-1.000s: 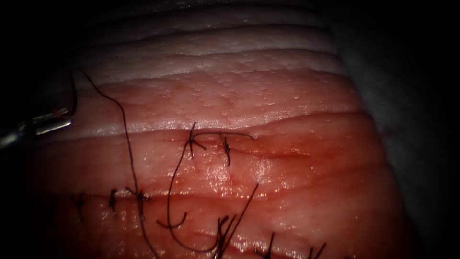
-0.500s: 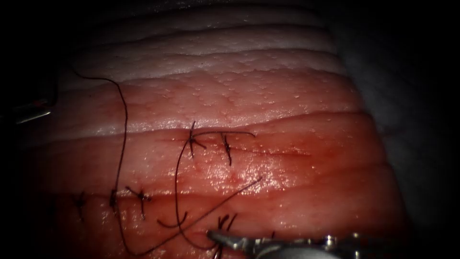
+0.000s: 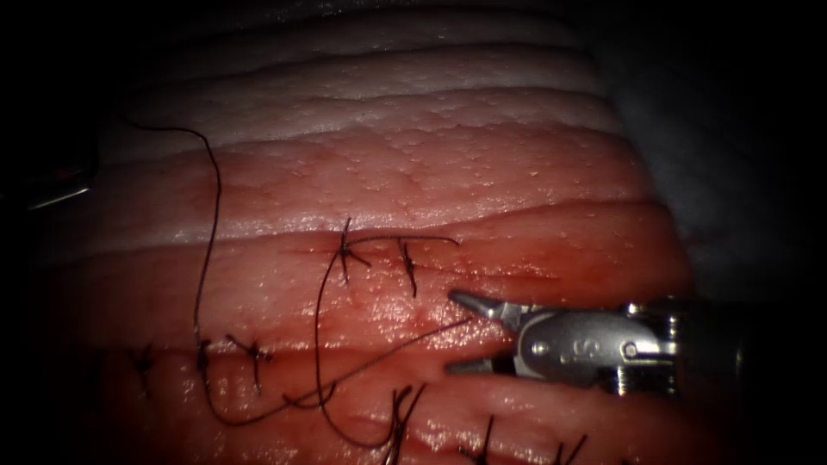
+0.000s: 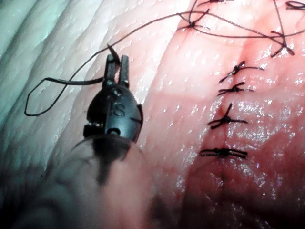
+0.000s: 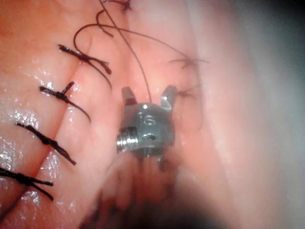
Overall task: Wound Closure
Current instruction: Grasp and pull suture through wound repeatedly until only a short tail remains visible
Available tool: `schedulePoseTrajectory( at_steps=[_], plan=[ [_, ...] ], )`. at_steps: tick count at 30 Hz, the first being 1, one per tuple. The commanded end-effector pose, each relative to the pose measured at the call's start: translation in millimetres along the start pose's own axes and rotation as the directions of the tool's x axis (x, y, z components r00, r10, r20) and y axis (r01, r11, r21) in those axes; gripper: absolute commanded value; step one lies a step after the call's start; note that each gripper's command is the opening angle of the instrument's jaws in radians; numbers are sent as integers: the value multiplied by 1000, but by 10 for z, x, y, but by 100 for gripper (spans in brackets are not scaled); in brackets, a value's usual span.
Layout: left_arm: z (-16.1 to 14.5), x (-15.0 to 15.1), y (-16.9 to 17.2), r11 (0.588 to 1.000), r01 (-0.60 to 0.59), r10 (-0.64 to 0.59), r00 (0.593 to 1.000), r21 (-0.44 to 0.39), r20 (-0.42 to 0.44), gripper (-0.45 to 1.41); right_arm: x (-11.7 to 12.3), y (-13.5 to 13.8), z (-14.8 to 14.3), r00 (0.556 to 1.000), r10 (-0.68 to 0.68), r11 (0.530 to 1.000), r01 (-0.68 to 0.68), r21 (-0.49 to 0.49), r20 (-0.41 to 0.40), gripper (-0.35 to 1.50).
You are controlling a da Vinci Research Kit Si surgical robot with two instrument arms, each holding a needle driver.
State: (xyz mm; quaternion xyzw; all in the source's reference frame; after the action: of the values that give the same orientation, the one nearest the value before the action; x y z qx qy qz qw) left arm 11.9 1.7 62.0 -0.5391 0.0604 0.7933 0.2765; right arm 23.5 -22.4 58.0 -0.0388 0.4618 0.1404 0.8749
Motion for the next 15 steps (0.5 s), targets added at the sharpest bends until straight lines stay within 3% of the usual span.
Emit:
schedulePoseTrajectory(
  at_steps=[1, 2, 3, 6, 9, 15],
  plan=[
    [8, -4, 1, 1000, -1, 1, 1000, 3, 2, -45, -11, 1, 15, 999, -42, 999, 42, 5, 10, 93],
    [8, -4, 1, 1000, -1, 1, 1000, 4, 2, -45, -14, 0, 17, 997, -69, 998, 68, 14, 20, 51],
    [8, -4, 1, 1000, -1, 1, 1000, 4, 2, -45, -16, -1, 16, 995, -88, 995, 85, 53, 55, -35],
    [7, -3, 2, 1000, -1, 1, 1000, 4, 2, -45, -10, -5, 8, 995, 21, 998, -27, 60, 98, -35],
    [7, -3, 2, 1000, -1, 1, 1000, 5, 2, -45, -1, -13, -3, 993, 39, 997, -46, 56, 115, -35],
    [11, -2, 6, 1000, -2, 2, 1000, 5, -2, -45, 42, -59, -21, 988, 85, 993, -95, 76, 133, -35]
  ],
)
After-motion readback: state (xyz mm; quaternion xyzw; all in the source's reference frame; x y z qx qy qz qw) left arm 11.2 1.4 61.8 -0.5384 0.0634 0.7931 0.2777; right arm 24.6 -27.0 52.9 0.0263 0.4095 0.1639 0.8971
